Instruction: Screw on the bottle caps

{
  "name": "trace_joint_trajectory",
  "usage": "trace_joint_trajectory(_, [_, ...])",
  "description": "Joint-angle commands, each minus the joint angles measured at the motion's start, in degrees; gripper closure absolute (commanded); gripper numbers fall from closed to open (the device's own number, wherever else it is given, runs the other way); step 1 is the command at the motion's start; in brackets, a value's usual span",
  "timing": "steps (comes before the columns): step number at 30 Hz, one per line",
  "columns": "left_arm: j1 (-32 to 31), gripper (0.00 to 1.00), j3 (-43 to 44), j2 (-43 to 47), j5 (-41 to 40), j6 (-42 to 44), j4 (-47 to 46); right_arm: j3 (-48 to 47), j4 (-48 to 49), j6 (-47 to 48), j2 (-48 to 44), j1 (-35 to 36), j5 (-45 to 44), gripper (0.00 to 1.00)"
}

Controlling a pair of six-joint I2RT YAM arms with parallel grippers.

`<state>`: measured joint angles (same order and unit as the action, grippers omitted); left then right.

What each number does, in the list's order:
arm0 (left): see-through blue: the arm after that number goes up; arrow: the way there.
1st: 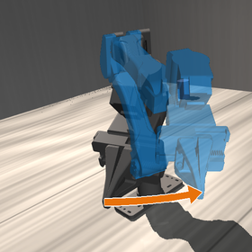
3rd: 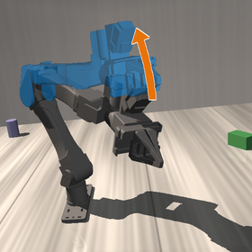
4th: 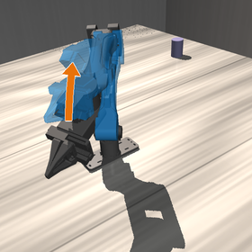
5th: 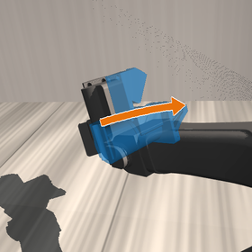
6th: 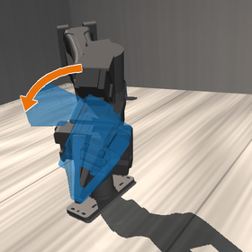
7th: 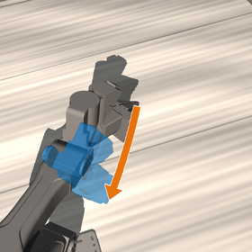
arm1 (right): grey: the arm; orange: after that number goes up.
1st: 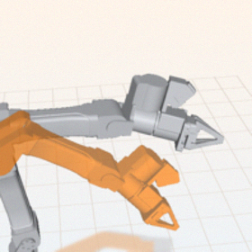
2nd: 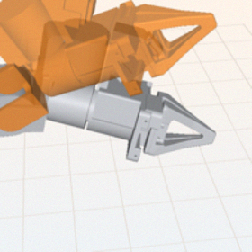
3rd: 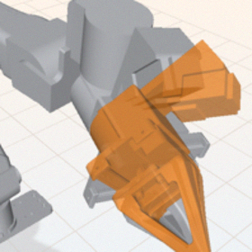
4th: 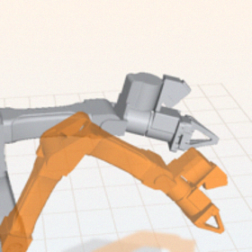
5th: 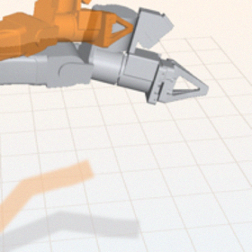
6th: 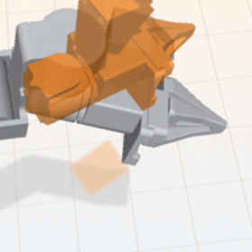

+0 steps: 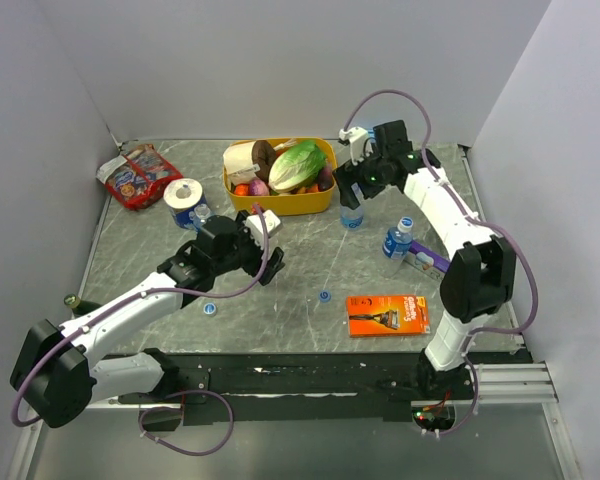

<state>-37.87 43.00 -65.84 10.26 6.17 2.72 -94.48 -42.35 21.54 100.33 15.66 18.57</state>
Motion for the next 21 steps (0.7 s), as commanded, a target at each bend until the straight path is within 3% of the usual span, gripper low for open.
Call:
trace_joint_trajectory(1, [0.9,0.04,1.8,1.5,1.3,-1.2,-1.1,-4.1,4.3,-1.3,2.5,0.6,-3.7,0.06])
trace_joint_trajectory(5, [1.7,0.04,1.6,1.6,1.6,-1.5,-1.0,-6.1,4.3,-0.4,5.1,0.8,-5.1,0.09])
trace_joint_trajectory(21, [2.2,0.04,2.4,-0.3,2.8,-2.4,-1.9,-7.7,4.6,0.2,9.2,0.9,-3.5,0.35])
